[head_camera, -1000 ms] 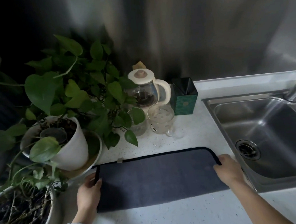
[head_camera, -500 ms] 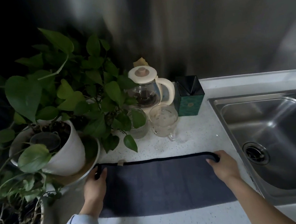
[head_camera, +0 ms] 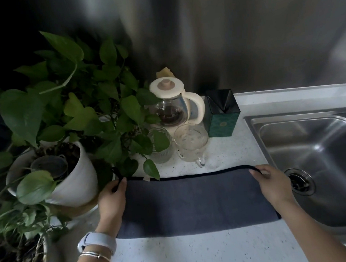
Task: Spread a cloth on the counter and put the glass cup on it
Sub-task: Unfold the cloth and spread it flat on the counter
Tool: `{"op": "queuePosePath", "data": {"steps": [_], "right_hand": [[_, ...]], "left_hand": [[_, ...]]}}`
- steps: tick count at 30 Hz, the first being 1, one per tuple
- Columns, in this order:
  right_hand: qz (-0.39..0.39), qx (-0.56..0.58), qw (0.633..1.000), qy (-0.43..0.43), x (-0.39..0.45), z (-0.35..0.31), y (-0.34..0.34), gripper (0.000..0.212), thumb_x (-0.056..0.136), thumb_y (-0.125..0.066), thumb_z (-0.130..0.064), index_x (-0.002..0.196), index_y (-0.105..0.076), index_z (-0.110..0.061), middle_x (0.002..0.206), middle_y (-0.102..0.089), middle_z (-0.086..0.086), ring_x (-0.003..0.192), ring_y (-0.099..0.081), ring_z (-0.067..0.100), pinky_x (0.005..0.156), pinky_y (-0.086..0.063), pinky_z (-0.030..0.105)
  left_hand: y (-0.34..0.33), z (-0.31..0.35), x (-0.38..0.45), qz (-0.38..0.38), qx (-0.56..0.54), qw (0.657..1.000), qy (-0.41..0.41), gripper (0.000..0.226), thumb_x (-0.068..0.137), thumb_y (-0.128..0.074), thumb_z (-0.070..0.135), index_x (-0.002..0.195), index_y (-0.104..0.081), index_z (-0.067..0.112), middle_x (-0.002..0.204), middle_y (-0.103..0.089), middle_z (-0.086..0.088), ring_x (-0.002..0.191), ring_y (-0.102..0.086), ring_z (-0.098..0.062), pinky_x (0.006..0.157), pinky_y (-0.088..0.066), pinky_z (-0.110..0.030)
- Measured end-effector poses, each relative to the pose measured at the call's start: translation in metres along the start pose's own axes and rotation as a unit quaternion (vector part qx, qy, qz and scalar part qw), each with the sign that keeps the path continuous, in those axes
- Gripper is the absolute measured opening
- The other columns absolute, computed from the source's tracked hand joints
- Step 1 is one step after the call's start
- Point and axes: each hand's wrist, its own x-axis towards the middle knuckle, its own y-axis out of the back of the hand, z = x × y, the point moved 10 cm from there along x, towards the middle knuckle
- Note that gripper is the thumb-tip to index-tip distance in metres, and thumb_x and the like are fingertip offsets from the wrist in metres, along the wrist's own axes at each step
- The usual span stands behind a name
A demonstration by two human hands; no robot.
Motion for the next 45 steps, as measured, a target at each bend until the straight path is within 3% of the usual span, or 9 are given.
{"op": "queuePosePath", "data": {"steps": [11,21,24,26,29,32,38,42,45], "right_hand": [[-0.165,0.176,0.966,-0.092,-0.080,0.040,0.036,0.017,0.075,-0.068,-0.032,0.085,-0.074,-0.019,0.089,-0.077,0.002,0.091,-0.067,0.021,0.086,-0.052,0.043],[-0.232,0.024,0.968,-0.097,-0.138,0.090,0.028,0.025,0.079,-0.069,-0.026,0.063,-0.067,-0.006,0.058,-0.064,-0.006,0.066,-0.058,0.015,0.063,-0.035,0.025],[-0.203,-0.018,0.973,-0.109,-0.139,0.096,0.033,0.050,0.080,-0.066,-0.035,0.043,-0.038,-0.016,0.042,-0.031,-0.010,0.048,-0.035,0.013,0.054,-0.021,0.030],[-0.159,-0.049,0.982,-0.089,-0.131,0.092,0.036,0.048,0.080,-0.065,-0.039,0.045,-0.039,-0.020,0.045,-0.033,-0.010,0.050,-0.040,0.016,0.054,-0.022,0.030],[-0.105,-0.076,0.991,-0.042,-0.110,0.068,0.028,0.013,0.083,-0.065,-0.022,0.090,-0.067,-0.011,0.084,-0.067,0.002,0.089,-0.064,0.025,0.069,-0.043,0.023],[-0.066,-0.082,0.994,-0.023,-0.077,0.045,0.010,0.040,0.086,-0.062,-0.020,0.122,-0.055,-0.003,0.122,-0.062,0.015,0.109,-0.059,0.031,0.088,-0.046,0.037],[-0.050,-0.098,0.990,-0.086,-0.028,0.041,-0.026,0.032,0.090,-0.054,-0.030,0.102,-0.063,-0.002,0.093,-0.067,0.011,0.069,-0.055,0.022,0.056,-0.039,0.028],[0.011,-0.062,0.995,-0.071,-0.010,0.031,-0.024,0.018,0.089,-0.056,-0.019,0.074,-0.054,-0.011,0.083,-0.066,0.018,0.069,-0.060,0.031,0.061,-0.043,0.033],[0.032,-0.039,0.997,-0.059,0.001,0.024,-0.024,0.014,0.090,-0.055,-0.021,0.089,-0.051,-0.008,0.093,-0.064,0.017,0.065,-0.053,0.022,0.054,-0.037,0.029]], "left_hand": [[0.048,-0.043,-0.078,-0.177,-0.224,0.953,0.098,0.019,0.086,-0.053,0.013,0.072,-0.063,0.005,0.058,-0.071,-0.005,0.054,-0.067,-0.013,0.047,-0.055,-0.021],[0.069,-0.079,-0.115,-0.174,0.030,0.984,0.029,0.006,0.080,-0.063,0.002,0.076,-0.065,0.000,0.070,-0.064,-0.009,0.063,-0.052,-0.015,0.056,-0.038,-0.013],[0.078,-0.079,-0.111,-0.140,0.110,0.984,0.023,0.017,0.083,-0.063,0.018,0.070,-0.065,0.008,0.071,-0.064,-0.011,0.069,-0.054,-0.022,0.062,-0.038,-0.028],[0.089,-0.073,-0.104,-0.083,0.160,0.984,0.006,0.016,0.083,-0.062,0.024,0.073,-0.063,0.011,0.075,-0.067,-0.012,0.072,-0.058,-0.027,0.064,-0.040,-0.035],[0.088,-0.057,-0.090,-0.017,0.160,0.987,-0.015,0.008,0.082,-0.061,0.014,0.089,-0.061,0.010,0.084,-0.067,-0.014,0.076,-0.058,-0.027,0.066,-0.041,-0.036],[0.048,-0.043,-0.062,-0.061,0.206,0.976,-0.041,0.018,0.085,-0.055,0.011,0.099,-0.064,0.005,0.097,-0.068,-0.023,0.089,-0.062,-0.036,0.070,-0.041,-0.035],[-0.009,-0.033,-0.014,-0.086,0.204,0.975,-0.019,0.030,0.088,-0.055,0.021,0.112,-0.057,0.002,0.111,-0.065,-0.022,0.099,-0.059,-0.035,0.078,-0.043,-0.033],[-0.015,-0.029,0.008,-0.065,0.181,0.981,-0.028,0.026,0.084,-0.061,0.017,0.104,-0.061,0.000,0.105,-0.066,-0.022,0.093,-0.059,-0.035,0.077,-0.042,-0.034],[-0.014,-0.013,0.016,-0.031,0.144,0.987,-0.063,0.023,0.082,-0.063,0.009,0.100,-0.060,-0.005,0.100,-0.066,-0.025,0.092,-0.060,-0.038,0.080,-0.044,-0.038]]}}
